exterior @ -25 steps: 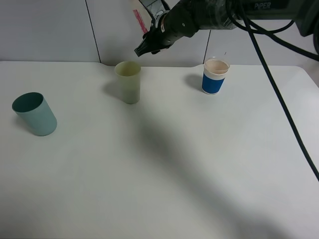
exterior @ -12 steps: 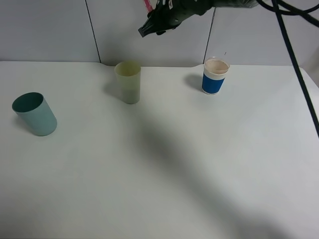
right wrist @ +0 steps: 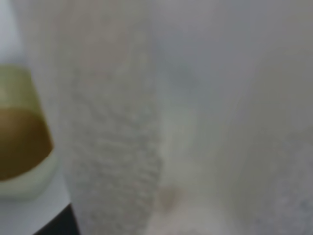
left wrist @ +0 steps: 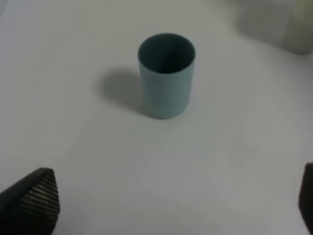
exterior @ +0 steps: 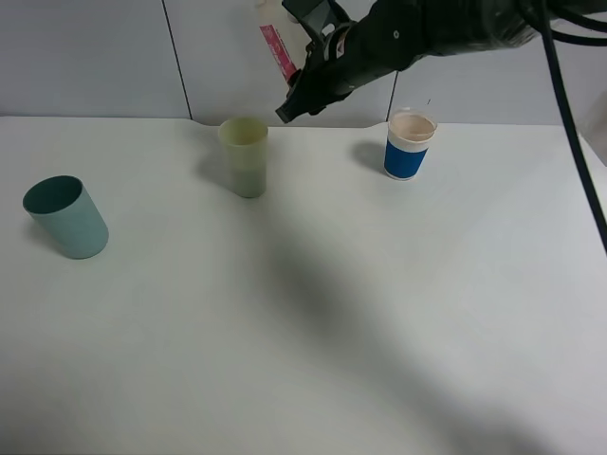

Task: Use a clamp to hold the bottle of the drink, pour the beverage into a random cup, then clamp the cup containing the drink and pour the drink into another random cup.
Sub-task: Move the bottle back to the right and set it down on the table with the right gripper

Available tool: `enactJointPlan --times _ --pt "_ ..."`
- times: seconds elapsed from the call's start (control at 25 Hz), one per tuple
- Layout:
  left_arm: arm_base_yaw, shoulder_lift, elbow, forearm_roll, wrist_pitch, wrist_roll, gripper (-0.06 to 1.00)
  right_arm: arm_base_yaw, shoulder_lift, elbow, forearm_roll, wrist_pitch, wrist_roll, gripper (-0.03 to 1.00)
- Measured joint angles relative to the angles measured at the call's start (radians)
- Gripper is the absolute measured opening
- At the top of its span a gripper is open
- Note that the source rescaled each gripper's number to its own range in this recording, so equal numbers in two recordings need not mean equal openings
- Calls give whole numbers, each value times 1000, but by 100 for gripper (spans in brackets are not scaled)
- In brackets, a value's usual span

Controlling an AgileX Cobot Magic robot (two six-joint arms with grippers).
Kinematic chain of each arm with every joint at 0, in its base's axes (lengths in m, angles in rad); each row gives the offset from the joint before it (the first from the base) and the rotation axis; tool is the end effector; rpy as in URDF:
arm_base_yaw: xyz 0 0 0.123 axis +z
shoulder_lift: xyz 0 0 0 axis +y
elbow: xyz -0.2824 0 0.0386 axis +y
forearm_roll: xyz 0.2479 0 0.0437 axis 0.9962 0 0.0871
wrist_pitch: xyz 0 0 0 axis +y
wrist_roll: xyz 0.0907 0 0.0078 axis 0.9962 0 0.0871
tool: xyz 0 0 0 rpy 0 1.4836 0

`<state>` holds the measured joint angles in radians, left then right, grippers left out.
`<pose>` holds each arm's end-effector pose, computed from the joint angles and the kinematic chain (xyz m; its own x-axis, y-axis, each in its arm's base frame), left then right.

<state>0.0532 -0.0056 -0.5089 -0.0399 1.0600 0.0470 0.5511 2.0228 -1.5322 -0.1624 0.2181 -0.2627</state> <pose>-0.0066 -0.0035 0.2797 -0.4419 0.0040 -0.8970 -0.0098 0.9999 0.0093 0.4032 0.2441 0.2291 -0.2468 -0.6314 -0.7351 -0.6575 0.6664 -0.3517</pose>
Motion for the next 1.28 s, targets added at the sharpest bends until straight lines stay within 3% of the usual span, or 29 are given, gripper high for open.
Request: enactJointPlan --times 0.4,0.64,1.28 --pt "0 0 0 0 0 0 100 0 -162 264 116 -149 -39 3" --pt "0 0 0 0 0 0 100 0 -226 379 122 -183 -39 3" --pt "0 0 0 0 0 0 100 0 -423 832 184 -455 -39 3"
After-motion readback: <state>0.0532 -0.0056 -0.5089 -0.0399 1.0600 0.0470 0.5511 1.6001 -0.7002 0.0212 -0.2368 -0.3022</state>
